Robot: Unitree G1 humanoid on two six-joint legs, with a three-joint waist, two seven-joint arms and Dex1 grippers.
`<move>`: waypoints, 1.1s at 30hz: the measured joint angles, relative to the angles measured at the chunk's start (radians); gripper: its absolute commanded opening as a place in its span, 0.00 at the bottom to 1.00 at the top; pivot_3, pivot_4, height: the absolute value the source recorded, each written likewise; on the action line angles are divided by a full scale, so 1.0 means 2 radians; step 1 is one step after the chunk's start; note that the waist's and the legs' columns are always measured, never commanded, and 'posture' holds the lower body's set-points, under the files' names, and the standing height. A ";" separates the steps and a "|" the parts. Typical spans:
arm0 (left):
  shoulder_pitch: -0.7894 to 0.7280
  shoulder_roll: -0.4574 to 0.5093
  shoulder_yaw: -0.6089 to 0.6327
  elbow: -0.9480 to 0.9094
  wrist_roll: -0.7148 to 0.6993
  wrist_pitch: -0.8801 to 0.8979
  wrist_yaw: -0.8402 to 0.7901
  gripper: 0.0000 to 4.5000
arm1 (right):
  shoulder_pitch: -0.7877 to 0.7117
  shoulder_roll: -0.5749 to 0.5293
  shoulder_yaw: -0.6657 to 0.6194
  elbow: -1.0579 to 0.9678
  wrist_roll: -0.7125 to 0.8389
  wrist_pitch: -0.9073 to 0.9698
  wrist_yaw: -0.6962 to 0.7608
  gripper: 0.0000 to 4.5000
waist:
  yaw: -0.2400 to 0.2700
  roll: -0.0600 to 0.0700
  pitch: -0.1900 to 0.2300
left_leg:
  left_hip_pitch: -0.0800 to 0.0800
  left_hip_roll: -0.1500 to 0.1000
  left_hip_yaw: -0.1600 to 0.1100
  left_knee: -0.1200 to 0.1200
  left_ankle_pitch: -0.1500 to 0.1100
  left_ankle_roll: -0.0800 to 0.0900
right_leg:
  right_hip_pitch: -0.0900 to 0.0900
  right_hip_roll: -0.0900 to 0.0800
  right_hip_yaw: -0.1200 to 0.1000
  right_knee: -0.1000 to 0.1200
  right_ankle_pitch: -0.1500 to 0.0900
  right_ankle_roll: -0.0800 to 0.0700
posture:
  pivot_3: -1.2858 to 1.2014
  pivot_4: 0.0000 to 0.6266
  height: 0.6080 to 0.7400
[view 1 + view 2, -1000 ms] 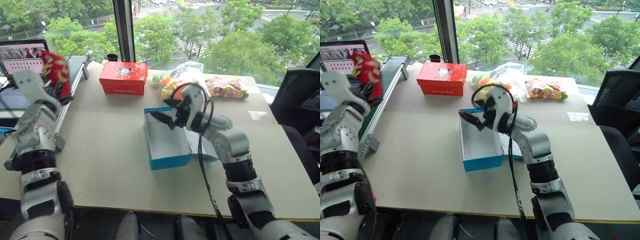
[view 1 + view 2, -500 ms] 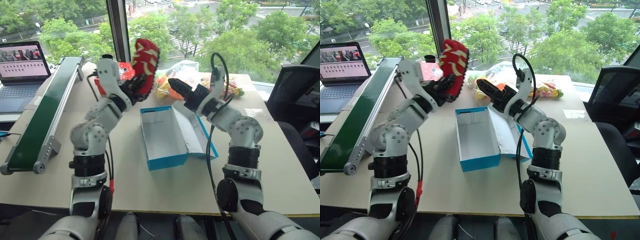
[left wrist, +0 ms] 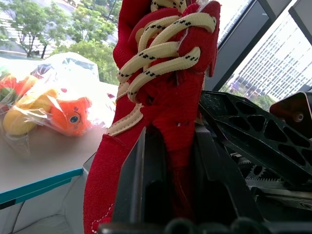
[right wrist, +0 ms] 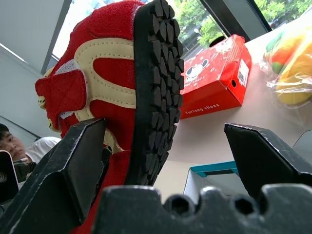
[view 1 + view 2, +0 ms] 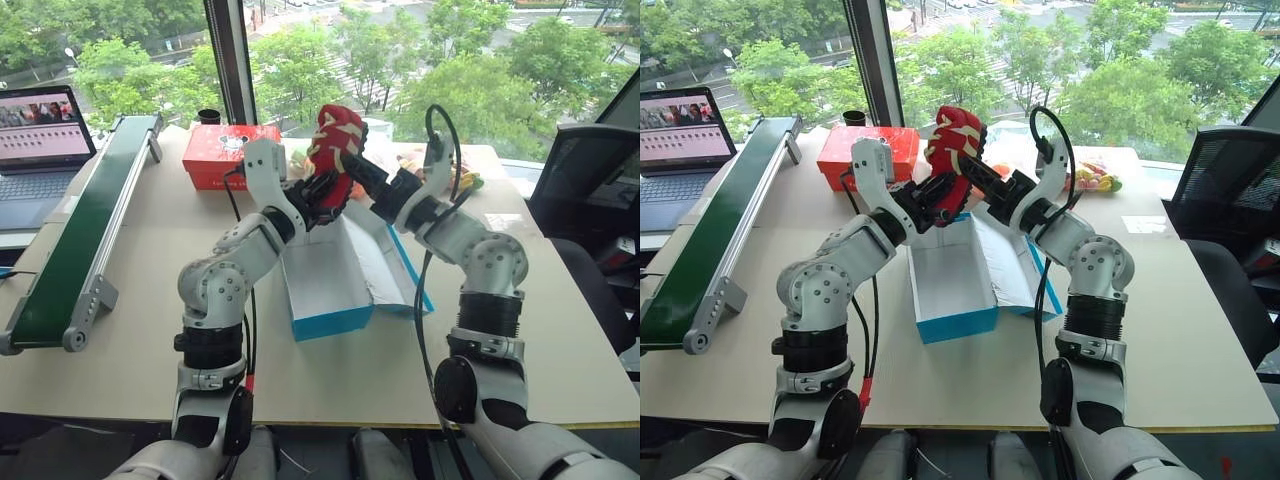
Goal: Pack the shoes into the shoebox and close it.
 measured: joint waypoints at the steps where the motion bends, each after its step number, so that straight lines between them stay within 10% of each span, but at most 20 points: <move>1: 0.000 0.000 0.000 0.000 -0.001 0.001 0.001 0.08 | 0.000 0.001 0.001 -0.002 0.001 0.000 0.000 0.62 | 0.000 0.000 0.000 | 0.000 0.000 0.000 0.000 0.000 0.000 | 0.000 0.000 0.000 0.000 0.000 0.000 | 0.52 0.24 0.99; 7: 0.001 -0.007 0.007 -0.006 -0.016 0.020 0.008 0.08 | 0.000 0.002 0.003 -0.007 0.012 0.000 -0.006 0.18 | 0.000 0.001 0.000 | 0.000 0.000 0.000 0.000 0.000 0.000 | 0.000 0.000 0.000 0.000 0.000 0.000 | 0.52 0.24 0.99; 16: 0.004 0.002 0.025 -0.011 -0.048 0.030 0.005 0.90 | 0.000 0.002 0.010 -0.004 0.015 0.000 -0.013 0.04 | 0.000 0.001 0.000 | 0.000 0.000 0.000 0.000 0.000 0.000 | 0.000 0.000 0.000 0.000 0.000 0.000 | 0.52 0.24 0.99; 22: 0.004 0.069 0.029 -0.017 -0.063 0.052 -0.026 0.90 | -0.007 -0.009 0.037 0.001 -0.014 -0.011 -0.017 0.04 | -0.002 0.002 0.002 | 0.000 0.000 0.000 0.000 0.000 0.000 | 0.000 0.000 0.000 0.000 0.000 0.000 | 0.52 0.24 0.99; 26: 0.036 0.226 0.051 -0.015 -0.036 0.052 -0.093 0.90 | -0.033 -0.049 0.077 0.000 -0.060 0.019 -0.047 0.04 | -0.009 0.003 0.002 | 0.000 0.000 0.000 -0.002 0.000 0.000 | -0.003 0.001 0.002 0.001 0.000 0.000 | 0.52 0.24 0.99; 33: 0.082 0.337 0.024 0.009 0.024 0.025 -0.188 0.90 | -0.044 -0.089 0.171 -0.027 -0.104 0.116 -0.053 0.04 | -0.001 0.003 0.002 | -0.002 0.000 0.001 -0.002 0.000 0.000 | -0.004 0.000 0.001 0.000 0.000 0.000 | 0.52 0.24 0.99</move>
